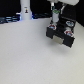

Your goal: Open the kcup holder, insert the kcup into the holder, and close the kcup holder

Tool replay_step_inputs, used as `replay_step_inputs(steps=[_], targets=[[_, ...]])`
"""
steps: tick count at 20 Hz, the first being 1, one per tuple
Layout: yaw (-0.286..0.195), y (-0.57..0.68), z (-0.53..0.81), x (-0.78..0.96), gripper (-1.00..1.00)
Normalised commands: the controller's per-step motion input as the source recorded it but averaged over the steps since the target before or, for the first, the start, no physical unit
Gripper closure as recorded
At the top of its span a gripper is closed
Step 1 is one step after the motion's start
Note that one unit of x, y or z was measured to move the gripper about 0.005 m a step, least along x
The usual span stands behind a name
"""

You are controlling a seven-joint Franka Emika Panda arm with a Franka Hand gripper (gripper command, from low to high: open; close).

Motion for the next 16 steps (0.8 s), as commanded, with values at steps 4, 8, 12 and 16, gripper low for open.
replay_step_inputs(steps=[4, 8, 12, 16], targets=[[0.005, 0.29, 0.16, 0.15, 1.0], [0.013, 0.47, 0.28, 0.2, 1.0], [0.008, 0.44, 0.22, 0.24, 1.0], [-0.017, 0.09, 0.05, 0.28, 1.0]])
